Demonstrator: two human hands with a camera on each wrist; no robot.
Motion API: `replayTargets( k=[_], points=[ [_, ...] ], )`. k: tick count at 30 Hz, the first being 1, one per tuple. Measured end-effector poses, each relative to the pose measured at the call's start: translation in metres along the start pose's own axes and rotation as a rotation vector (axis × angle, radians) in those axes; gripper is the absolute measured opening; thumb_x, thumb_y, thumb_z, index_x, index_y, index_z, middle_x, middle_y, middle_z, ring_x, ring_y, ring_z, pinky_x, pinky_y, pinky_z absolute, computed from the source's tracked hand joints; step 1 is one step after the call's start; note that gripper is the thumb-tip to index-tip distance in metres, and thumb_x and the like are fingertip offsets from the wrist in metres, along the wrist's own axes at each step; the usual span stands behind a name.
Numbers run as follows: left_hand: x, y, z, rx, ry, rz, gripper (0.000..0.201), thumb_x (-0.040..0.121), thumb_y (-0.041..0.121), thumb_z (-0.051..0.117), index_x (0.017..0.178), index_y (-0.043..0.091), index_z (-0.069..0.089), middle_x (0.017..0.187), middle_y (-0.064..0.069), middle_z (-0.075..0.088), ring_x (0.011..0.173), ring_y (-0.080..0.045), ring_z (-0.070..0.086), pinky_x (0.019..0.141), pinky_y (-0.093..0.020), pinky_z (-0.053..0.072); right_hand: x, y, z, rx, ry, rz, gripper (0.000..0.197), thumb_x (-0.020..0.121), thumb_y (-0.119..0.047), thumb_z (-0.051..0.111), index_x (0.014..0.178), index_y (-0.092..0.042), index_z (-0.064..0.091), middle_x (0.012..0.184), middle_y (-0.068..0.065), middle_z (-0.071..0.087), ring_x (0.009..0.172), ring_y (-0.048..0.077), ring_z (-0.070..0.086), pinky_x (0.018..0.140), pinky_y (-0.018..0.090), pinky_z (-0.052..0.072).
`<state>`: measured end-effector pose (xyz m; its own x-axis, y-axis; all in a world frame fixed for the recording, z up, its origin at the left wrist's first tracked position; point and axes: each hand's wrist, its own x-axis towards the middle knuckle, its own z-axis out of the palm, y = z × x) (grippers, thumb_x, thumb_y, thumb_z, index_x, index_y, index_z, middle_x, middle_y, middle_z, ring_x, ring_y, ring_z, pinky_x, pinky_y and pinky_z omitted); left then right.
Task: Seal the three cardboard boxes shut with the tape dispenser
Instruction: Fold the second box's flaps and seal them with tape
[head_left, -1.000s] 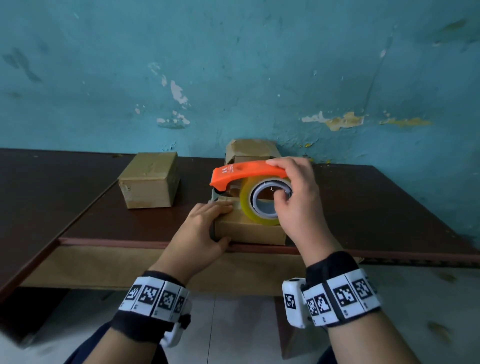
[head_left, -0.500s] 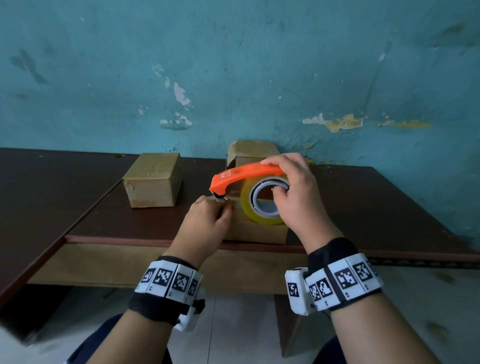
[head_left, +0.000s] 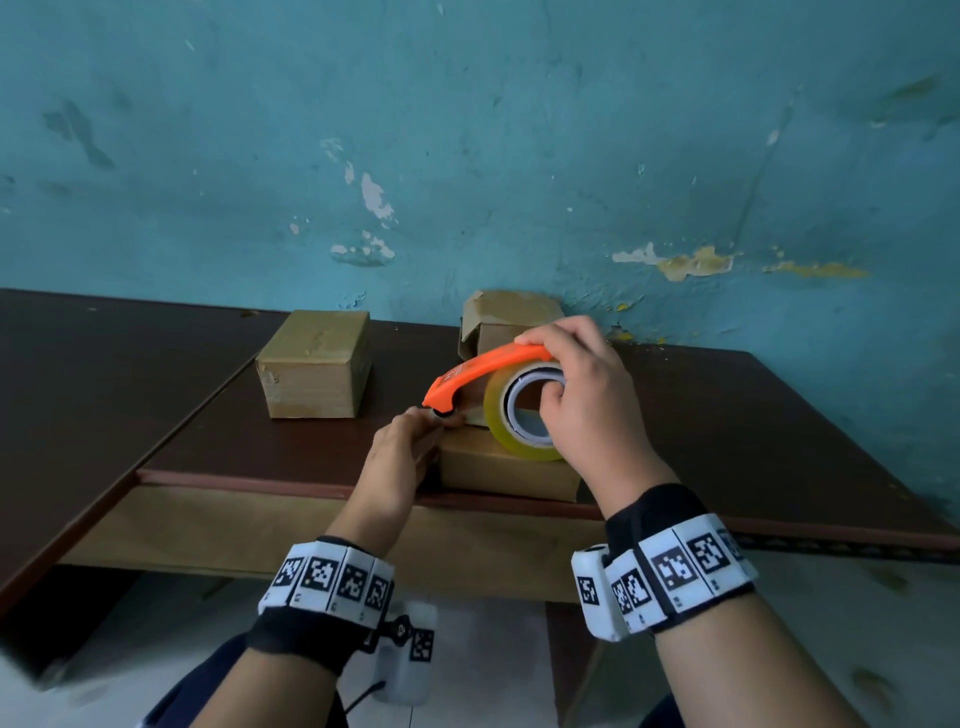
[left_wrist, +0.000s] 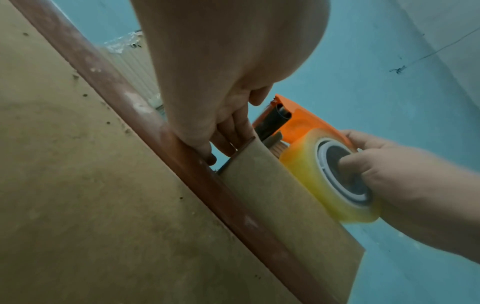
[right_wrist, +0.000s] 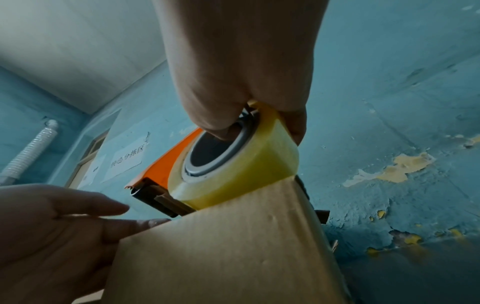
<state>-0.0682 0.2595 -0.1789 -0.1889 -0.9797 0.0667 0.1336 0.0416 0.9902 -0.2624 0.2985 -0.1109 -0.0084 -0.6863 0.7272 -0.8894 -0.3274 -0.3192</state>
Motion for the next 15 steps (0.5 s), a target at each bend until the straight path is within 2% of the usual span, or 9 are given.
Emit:
replayTargets(
  k=[1, 2, 3, 4, 6, 8, 9, 12, 15],
  points=[
    [-0.002, 0.002, -0.001, -0.014, -0.005, -0.007, 0.038, 0.111, 0.019, 0.040, 0.094, 0.018, 0.075, 0.093, 0.016, 0.079, 0.093, 0.000, 0.070, 0.073, -0.012, 0.048, 0.000, -0.001, 0.001, -0.011, -0.006, -0.010, 0.059, 0.081, 0.014, 0.051, 0.120, -0.028, 0.067, 0.121, -0.005, 0.051, 0.102, 0.025, 0.057, 0.083, 0.045, 0.056],
    [-0.003, 0.005, -0.001, -0.016, -0.006, -0.016, 0.039, 0.110, 0.020, 0.040, 0.087, 0.017, 0.070, 0.081, 0.014, 0.076, 0.079, -0.003, 0.069, 0.066, -0.013, 0.046, 0.000, -0.001, 0.001, -0.020, -0.007, -0.018, 0.060, 0.081, 0.014, 0.051, 0.120, -0.028, 0.067, 0.121, -0.005, 0.051, 0.102, 0.025, 0.057, 0.083, 0.044, 0.056],
    [-0.002, 0.005, -0.001, -0.006, 0.005, -0.018, 0.038, 0.109, 0.017, 0.041, 0.078, 0.016, 0.063, 0.067, 0.014, 0.067, 0.066, -0.005, 0.062, 0.059, -0.017, 0.042, 0.000, -0.001, 0.002, -0.026, -0.004, -0.025, 0.060, 0.081, 0.014, 0.052, 0.121, -0.027, 0.067, 0.122, -0.004, 0.052, 0.104, 0.024, 0.057, 0.084, 0.044, 0.056],
    [-0.003, 0.006, -0.001, -0.011, 0.015, -0.027, 0.038, 0.107, 0.015, 0.043, 0.074, 0.018, 0.060, 0.062, 0.012, 0.061, 0.060, -0.006, 0.055, 0.058, -0.022, 0.038, 0.000, -0.002, 0.002, -0.028, 0.002, -0.033, 0.060, 0.081, 0.015, 0.052, 0.121, -0.026, 0.068, 0.122, -0.004, 0.052, 0.105, 0.024, 0.057, 0.086, 0.043, 0.056],
    [0.000, 0.007, -0.001, -0.057, 0.031, -0.065, 0.038, 0.106, 0.017, 0.043, 0.079, 0.020, 0.069, 0.074, 0.007, 0.066, 0.069, -0.005, 0.060, 0.065, -0.029, 0.038, 0.000, -0.002, 0.002, -0.015, 0.016, -0.070, 0.060, 0.079, 0.016, 0.053, 0.122, -0.024, 0.070, 0.124, -0.002, 0.053, 0.109, 0.025, 0.057, 0.091, 0.042, 0.055],
    [0.006, 0.005, -0.004, -0.089, 0.031, -0.089, 0.040, 0.104, 0.017, 0.042, 0.080, 0.021, 0.073, 0.086, 0.003, 0.070, 0.079, -0.009, 0.063, 0.070, -0.030, 0.041, 0.001, 0.000, 0.001, 0.006, 0.016, -0.110, 0.062, 0.079, 0.018, 0.053, 0.123, -0.021, 0.071, 0.126, 0.000, 0.054, 0.115, 0.025, 0.056, 0.098, 0.041, 0.053],
    [0.007, 0.007, -0.004, -0.094, 0.021, -0.103, 0.040, 0.103, 0.014, 0.042, 0.076, 0.020, 0.070, 0.082, 0.001, 0.066, 0.075, -0.010, 0.060, 0.069, -0.030, 0.041, 0.002, 0.001, 0.000, 0.010, 0.013, -0.124, 0.062, 0.079, 0.019, 0.053, 0.123, -0.020, 0.072, 0.127, 0.001, 0.053, 0.117, 0.024, 0.055, 0.100, 0.040, 0.052],
    [0.008, 0.011, -0.006, -0.131, -0.050, -0.104, 0.037, 0.099, 0.008, 0.041, 0.066, 0.019, 0.053, 0.068, -0.002, 0.040, 0.063, -0.013, 0.037, 0.063, -0.029, 0.034, 0.000, 0.007, -0.002, 0.020, 0.028, -0.144, 0.065, 0.077, 0.021, 0.052, 0.124, -0.019, 0.072, 0.129, 0.003, 0.053, 0.121, 0.025, 0.055, 0.102, 0.042, 0.052],
    [0.011, 0.012, -0.009, -0.083, -0.117, -0.087, 0.039, 0.106, 0.009, 0.038, 0.071, 0.017, 0.053, 0.065, 0.000, 0.039, 0.059, -0.011, 0.040, 0.065, -0.025, 0.042, -0.004, 0.014, -0.001, 0.030, 0.076, -0.152, 0.065, 0.076, 0.021, 0.052, 0.124, -0.016, 0.072, 0.130, 0.005, 0.055, 0.122, 0.028, 0.056, 0.103, 0.045, 0.051]
  ],
)
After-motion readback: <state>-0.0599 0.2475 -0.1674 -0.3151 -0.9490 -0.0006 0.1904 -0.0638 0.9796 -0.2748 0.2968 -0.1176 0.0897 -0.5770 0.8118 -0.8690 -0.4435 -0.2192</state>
